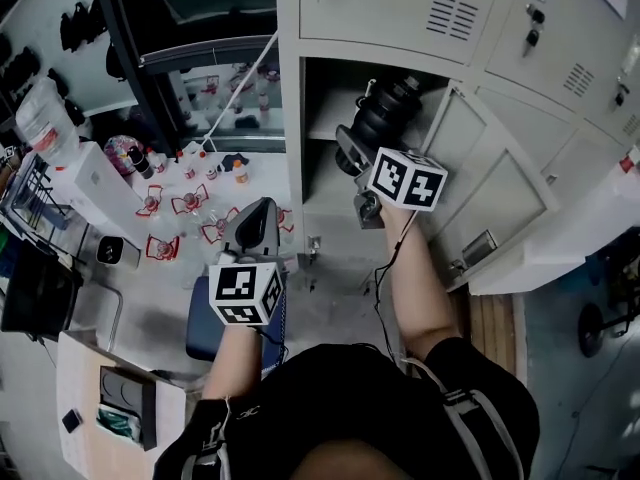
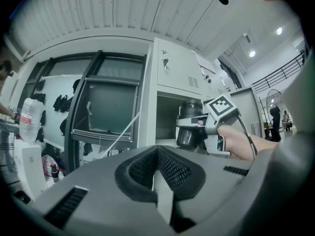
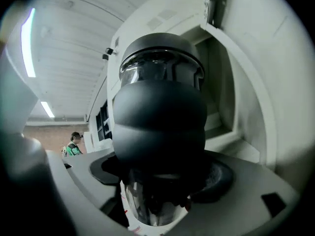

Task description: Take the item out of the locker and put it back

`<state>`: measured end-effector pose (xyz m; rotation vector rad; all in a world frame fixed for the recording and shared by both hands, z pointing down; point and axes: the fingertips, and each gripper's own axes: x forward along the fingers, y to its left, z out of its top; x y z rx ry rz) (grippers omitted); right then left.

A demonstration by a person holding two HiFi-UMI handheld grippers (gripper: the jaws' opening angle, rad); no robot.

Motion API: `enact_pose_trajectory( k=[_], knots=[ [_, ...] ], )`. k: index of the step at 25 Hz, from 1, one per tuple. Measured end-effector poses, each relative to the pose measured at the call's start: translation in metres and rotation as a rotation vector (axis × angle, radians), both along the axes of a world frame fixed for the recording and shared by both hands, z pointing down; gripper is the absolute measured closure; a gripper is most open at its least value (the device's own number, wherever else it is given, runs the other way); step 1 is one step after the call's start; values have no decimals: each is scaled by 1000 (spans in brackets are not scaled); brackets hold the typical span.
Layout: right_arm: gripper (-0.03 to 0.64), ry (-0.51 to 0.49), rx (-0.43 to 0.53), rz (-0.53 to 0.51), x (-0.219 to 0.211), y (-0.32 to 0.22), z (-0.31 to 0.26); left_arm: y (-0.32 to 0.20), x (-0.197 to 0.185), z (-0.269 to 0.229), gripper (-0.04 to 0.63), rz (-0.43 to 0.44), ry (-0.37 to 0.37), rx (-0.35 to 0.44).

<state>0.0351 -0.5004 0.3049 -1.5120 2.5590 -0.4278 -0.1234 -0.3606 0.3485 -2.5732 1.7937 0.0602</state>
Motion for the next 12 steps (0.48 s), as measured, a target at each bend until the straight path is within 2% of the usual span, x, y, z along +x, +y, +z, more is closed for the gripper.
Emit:
enact_pose_trajectory(
  k=[6, 12],
  knots=[
    [209, 90, 68, 34, 11, 53, 11, 3, 17, 4, 583, 34, 0, -9],
    [209, 256, 93, 93, 27, 92, 40, 9, 38, 12, 583, 95, -16, -11]
  ],
)
